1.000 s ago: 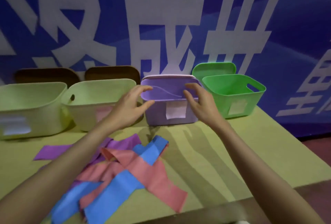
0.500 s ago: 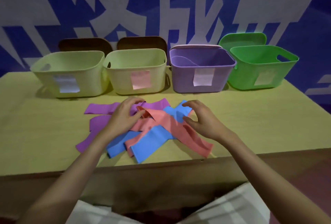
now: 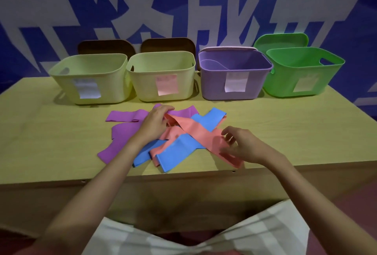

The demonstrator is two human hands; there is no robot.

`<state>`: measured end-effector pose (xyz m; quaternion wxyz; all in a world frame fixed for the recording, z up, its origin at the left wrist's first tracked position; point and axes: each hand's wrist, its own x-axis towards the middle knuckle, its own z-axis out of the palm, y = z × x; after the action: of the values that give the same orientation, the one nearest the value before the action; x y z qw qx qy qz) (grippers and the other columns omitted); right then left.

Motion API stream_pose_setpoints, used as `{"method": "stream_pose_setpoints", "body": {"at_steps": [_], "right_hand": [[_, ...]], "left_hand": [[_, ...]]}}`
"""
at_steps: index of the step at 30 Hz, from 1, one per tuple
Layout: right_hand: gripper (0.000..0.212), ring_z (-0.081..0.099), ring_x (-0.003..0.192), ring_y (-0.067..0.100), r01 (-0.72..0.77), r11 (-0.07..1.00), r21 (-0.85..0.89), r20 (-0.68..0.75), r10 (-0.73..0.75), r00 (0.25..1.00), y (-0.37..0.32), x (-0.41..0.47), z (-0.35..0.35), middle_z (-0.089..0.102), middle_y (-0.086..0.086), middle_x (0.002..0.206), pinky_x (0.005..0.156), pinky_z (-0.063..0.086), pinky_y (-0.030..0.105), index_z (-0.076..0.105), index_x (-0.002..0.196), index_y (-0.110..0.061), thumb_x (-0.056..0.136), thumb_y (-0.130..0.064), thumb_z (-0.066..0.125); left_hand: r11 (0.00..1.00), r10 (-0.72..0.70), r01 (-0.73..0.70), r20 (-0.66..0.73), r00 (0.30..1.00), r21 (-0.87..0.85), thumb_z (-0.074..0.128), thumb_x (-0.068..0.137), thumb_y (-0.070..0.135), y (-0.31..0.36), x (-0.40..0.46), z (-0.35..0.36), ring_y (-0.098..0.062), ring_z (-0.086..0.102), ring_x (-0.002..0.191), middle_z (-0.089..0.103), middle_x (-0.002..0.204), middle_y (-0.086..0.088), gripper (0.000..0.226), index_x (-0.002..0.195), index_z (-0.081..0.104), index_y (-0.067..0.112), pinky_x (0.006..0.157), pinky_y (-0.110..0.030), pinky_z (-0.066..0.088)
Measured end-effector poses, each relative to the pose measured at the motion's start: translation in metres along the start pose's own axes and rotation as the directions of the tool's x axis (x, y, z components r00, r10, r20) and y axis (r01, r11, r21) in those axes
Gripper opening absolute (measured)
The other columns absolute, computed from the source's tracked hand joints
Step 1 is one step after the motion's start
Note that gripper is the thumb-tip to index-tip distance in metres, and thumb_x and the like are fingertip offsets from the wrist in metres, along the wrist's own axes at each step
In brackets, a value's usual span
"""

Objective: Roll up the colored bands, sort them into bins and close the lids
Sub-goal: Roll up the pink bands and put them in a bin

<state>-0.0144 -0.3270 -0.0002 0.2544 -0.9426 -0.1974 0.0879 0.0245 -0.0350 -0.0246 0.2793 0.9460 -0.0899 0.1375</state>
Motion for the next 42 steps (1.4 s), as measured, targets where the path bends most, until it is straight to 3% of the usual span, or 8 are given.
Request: {"method": "stream_pose_setpoints", "body": {"at_steps": [9,15,21,26,31,34,37,42], "right_hand": [[0.063,0.049,0.086,0.017,-0.02,0.98,-0.2,0.057,0.032,0.998,0.007,-0.021,0.004,0.048,-0.001,0.1,0.069,0.046,0.028,0.049,0.105,-0.019,0.061,-0.042,0.087],[0.047,0.046,0.081,0.015,0.062,0.97,-0.235,0.179,-0.02,0.984,0.011,-0.019,-0.003,0.042,-0.004,0.098,0.062,0.037,0.019,0.057,0.099,-0.018,0.064,-0.025,0.088],[0.011,0.063,0.079,0.017,0.064,0.983,-0.173,0.199,-0.029,0.98,0.014,-0.011,-0.018,0.071,0.004,0.09,0.071,0.052,0.027,0.077,0.091,-0.009,0.082,-0.011,0.071],[0.013,0.057,0.064,0.015,0.043,0.99,0.137,-0.184,-0.017,0.983,0.025,-0.005,-0.023,0.067,0.007,0.071,0.064,0.045,0.029,0.068,0.075,-0.005,0.087,-0.001,0.063],[0.01,0.058,0.051,0.007,0.076,0.735,0.674,-0.464,0.342,0.817,0.024,0.008,-0.025,0.058,0.005,0.064,0.054,0.052,0.018,0.062,0.084,-0.001,0.092,0.001,0.057],[0.009,0.059,0.057,0.014,0.101,0.664,0.741,-0.506,0.453,0.734,0.032,0.02,-0.02,0.059,0.004,0.068,0.048,0.048,0.015,0.063,0.09,0.0,0.094,-0.004,0.056],[0.011,0.055,0.059,0.013,0.129,0.653,0.746,-0.557,0.507,0.658,0.044,0.029,-0.02,0.06,0.003,0.068,0.045,0.045,0.014,0.065,0.089,-0.004,0.094,-0.013,0.061],[0.014,0.055,0.059,0.009,0.079,0.69,0.719,-0.58,0.533,0.616,0.071,0.042,-0.026,0.063,0.003,0.07,0.051,0.046,0.019,0.068,0.095,-0.003,0.092,-0.015,0.064]], "left_hand": [[0.991,-0.124,0.125,-0.024,0.992,0.043,0.064,0.085,0.006,-0.004,0.011,0.005,-0.03,0.059,0.107,0.068,0.111,-0.013,0.026,0.11,0.069,0.004,0.09,-0.032,0.042],[0.977,-0.211,0.211,-0.119,0.97,-0.017,0.072,0.081,0.011,0.001,0.006,0.008,-0.029,0.062,0.093,0.07,0.1,-0.014,0.023,0.102,0.07,0.003,0.072,-0.026,0.038],[0.968,-0.249,0.239,-0.139,0.959,-0.08,0.06,0.085,-0.001,0.006,0.006,0.001,-0.025,0.062,0.089,0.071,0.096,-0.012,0.018,0.097,0.073,0.003,0.07,-0.021,0.037],[0.936,-0.283,0.236,-0.161,0.946,-0.26,0.059,0.087,-0.001,0.01,0.002,-0.019,-0.013,0.056,0.08,0.064,0.086,-0.002,0.019,0.098,0.072,0.006,0.069,-0.021,0.039],[0.786,-0.386,0.228,-0.169,0.907,-0.574,0.056,0.087,-0.008,0.008,-0.003,-0.039,0.007,0.06,0.063,0.064,0.077,0.003,0.019,0.094,0.067,0.006,0.069,-0.015,0.048],[0.698,-0.441,0.254,-0.122,0.889,-0.67,0.065,0.086,-0.002,0.008,-0.01,-0.045,-0.002,0.059,0.058,0.062,0.072,-0.002,0.012,0.084,0.065,0.01,0.064,-0.019,0.052],[0.641,-0.456,0.297,-0.04,0.889,-0.708,0.069,0.084,0.0,0.021,-0.02,-0.047,0.001,0.061,0.054,0.064,0.075,-0.005,0.014,0.097,0.064,0.003,0.055,-0.015,0.052],[0.555,-0.442,0.386,0.132,0.888,-0.737,0.068,0.084,-0.001,0.048,-0.033,-0.043,-0.004,0.056,0.048,0.065,0.057,0.006,0.013,0.096,0.063,0.004,0.045,-0.016,0.044]]}}
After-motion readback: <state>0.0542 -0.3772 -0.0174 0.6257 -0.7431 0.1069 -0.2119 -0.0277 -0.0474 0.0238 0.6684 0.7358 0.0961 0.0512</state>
